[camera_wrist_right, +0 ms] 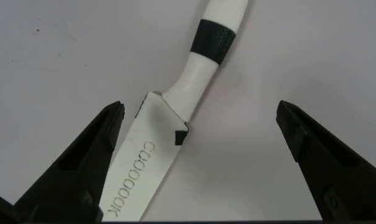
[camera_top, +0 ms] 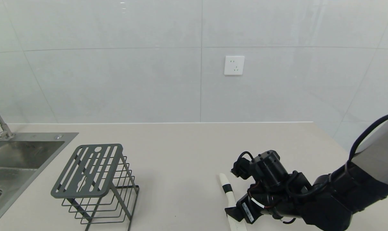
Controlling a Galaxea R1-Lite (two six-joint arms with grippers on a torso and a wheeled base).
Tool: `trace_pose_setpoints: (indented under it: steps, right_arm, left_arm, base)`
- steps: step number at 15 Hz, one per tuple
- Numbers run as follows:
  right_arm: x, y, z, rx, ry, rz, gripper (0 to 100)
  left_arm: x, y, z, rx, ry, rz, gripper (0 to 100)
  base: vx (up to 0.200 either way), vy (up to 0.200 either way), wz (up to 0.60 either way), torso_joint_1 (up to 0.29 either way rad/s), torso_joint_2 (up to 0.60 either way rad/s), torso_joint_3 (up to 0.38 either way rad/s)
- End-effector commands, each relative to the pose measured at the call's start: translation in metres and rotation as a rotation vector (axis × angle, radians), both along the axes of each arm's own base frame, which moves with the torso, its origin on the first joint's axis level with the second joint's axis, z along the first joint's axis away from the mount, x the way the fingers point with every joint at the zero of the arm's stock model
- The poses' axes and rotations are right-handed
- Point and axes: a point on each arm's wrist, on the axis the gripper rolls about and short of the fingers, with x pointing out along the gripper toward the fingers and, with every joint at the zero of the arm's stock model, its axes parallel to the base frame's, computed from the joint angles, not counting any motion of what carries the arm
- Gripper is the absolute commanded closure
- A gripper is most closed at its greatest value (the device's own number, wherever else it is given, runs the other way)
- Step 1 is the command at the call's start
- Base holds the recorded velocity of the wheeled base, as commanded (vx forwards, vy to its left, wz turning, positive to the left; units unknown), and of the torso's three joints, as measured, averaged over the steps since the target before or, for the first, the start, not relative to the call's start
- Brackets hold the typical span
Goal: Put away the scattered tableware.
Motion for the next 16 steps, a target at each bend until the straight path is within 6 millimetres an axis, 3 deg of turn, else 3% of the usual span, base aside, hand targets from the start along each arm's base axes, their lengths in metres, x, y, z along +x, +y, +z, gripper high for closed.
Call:
trace_pose_setpoints:
  steps: [1, 16]
  right_arm:
    - [-0.004, 0.004, -0.003, -0.008, 0.008, 0.018, 0]
    - [-0.010, 0.008, -0.022, -0.060, 0.051, 0.035, 0]
  left_arm:
    - [0.000, 0.000, 0.000, 0.000, 0.001, 0.000, 0]
    - [0.000, 0.000, 0.000, -0.005, 0.001, 0.002, 0]
  base:
    - [0.000, 0.000, 0.00, 0.000, 0.00, 0.000]
    - [0.000, 0.000, 0.00, 0.000, 0.00, 0.000]
